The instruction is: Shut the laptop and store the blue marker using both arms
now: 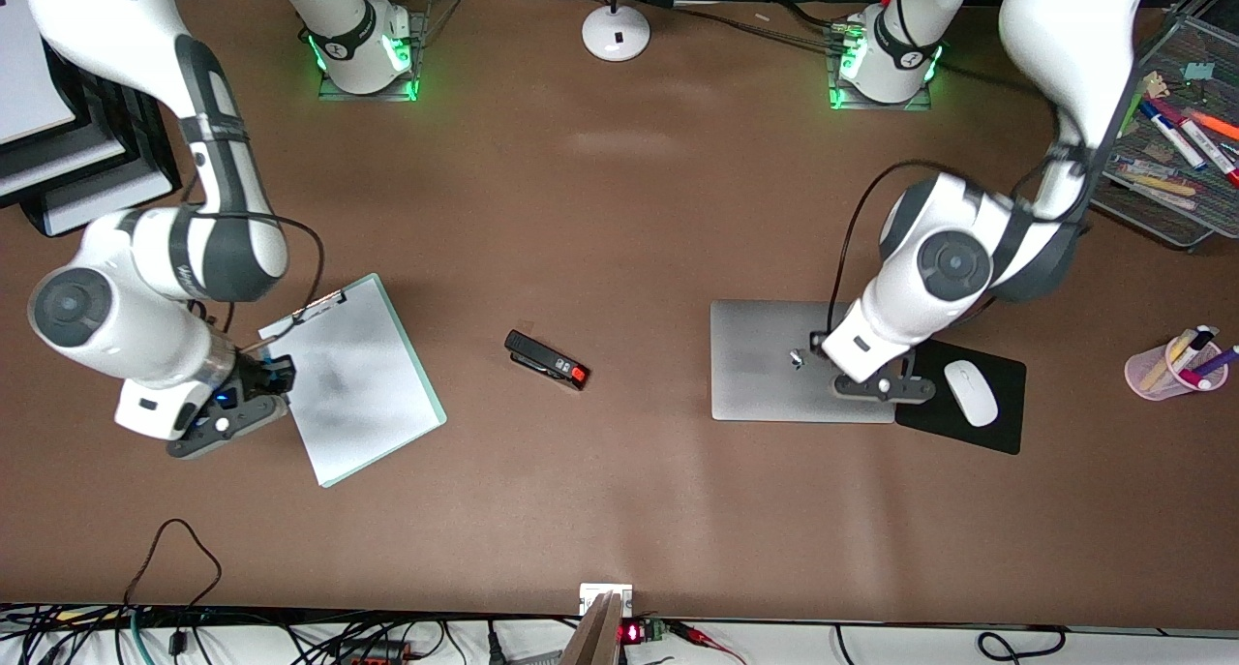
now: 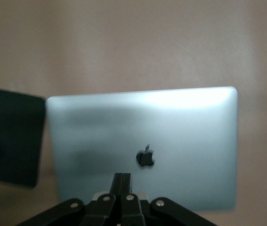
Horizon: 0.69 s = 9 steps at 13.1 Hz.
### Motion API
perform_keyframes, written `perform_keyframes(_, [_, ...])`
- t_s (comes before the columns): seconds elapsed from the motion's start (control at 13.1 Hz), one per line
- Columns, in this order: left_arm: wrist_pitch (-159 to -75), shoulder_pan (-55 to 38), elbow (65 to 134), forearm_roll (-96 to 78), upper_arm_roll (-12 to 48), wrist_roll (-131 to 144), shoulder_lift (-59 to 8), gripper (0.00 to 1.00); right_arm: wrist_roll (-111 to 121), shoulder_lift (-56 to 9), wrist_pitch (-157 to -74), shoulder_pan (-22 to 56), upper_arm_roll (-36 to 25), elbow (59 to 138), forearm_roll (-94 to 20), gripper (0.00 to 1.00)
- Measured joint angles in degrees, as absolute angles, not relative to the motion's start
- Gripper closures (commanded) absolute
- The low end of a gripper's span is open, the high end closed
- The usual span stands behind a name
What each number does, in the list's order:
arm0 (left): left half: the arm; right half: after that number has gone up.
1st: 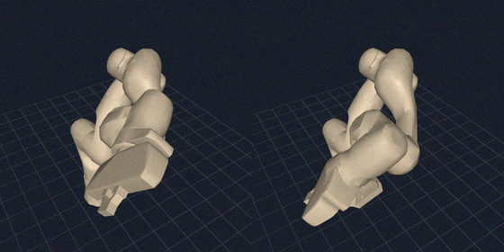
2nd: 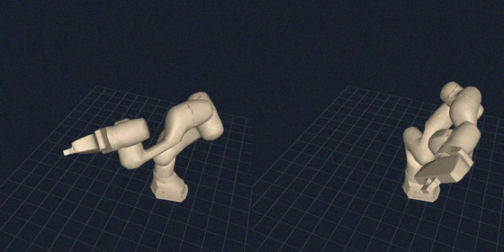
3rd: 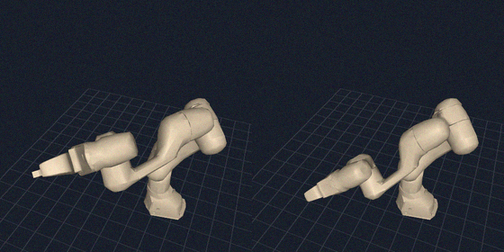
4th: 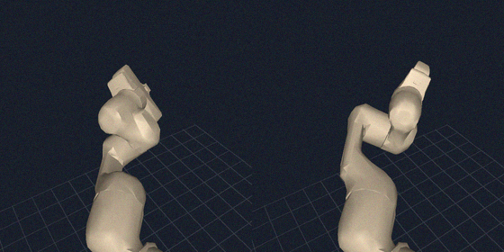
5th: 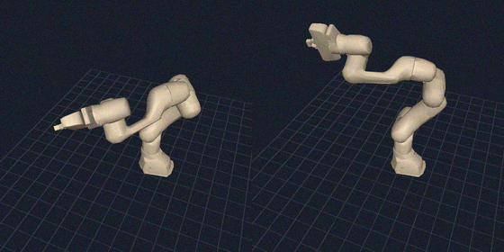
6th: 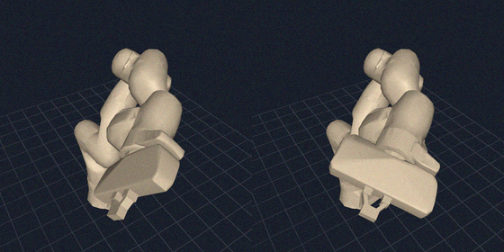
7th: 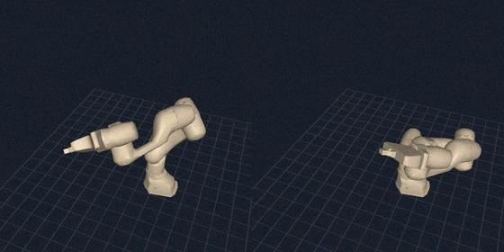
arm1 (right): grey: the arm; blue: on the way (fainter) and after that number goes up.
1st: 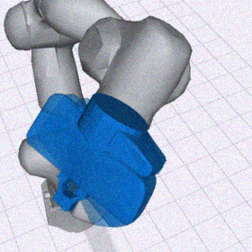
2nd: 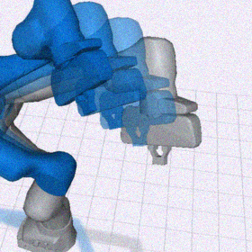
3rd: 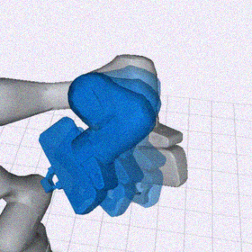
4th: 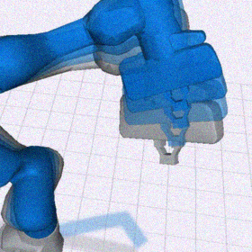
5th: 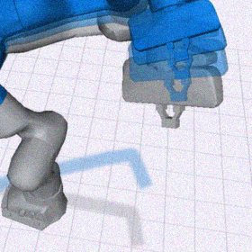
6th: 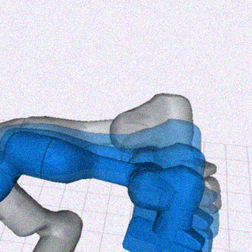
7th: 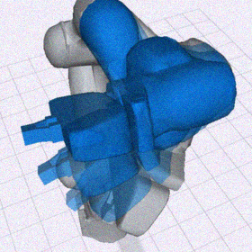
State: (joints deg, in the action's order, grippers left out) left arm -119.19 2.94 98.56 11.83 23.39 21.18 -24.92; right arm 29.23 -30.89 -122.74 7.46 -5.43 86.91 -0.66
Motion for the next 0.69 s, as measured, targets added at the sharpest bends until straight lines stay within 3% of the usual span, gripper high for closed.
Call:
perform_keyframes(0.08, [-114.4,2.9,97.4,11.8,24.0,20.6,-23.1,0.97,32.2,-30.5,-122.4,6.5,-5.5,86.7,-1.1,0.86])
perform_keyframes(0.23, [-104.5,3.0,94.6,11.8,25.4,18.9,-20.5,0.82,39.2,-30.3,-121.0,4.0,-5.6,85.6,-4.8,0.86])
perform_keyframes(0.3, [-100.0,3.0,92.9,11.8,26.1,17.7,-19.5,0.55,43.2,-30.3,-120.3,2.6,-5.7,85.0,-7.4,0.86])
perform_keyframes(0.38, [-96.0,3.0,91.3,11.8,26.8,16.6,-18.5,0.09,47.0,-30.3,-120.0,1.2,-5.9,84.4,-9.5,0.86])
perform_keyframes(0.46, [-92.8,3.0,90.3,11.8,27.4,15.9,-17.7,0.00,50.3,-30.3,-119.8,-0.2,-5.9,84.1,-11.0,0.86])
perform_keyframes(0.69, [-89.9,3.0,88.7,11.8,27.9,15.1,-16.0,0.00,59.0,-30.3,-119.7,-3.2,-6.0,84.0,-14.9,0.86])
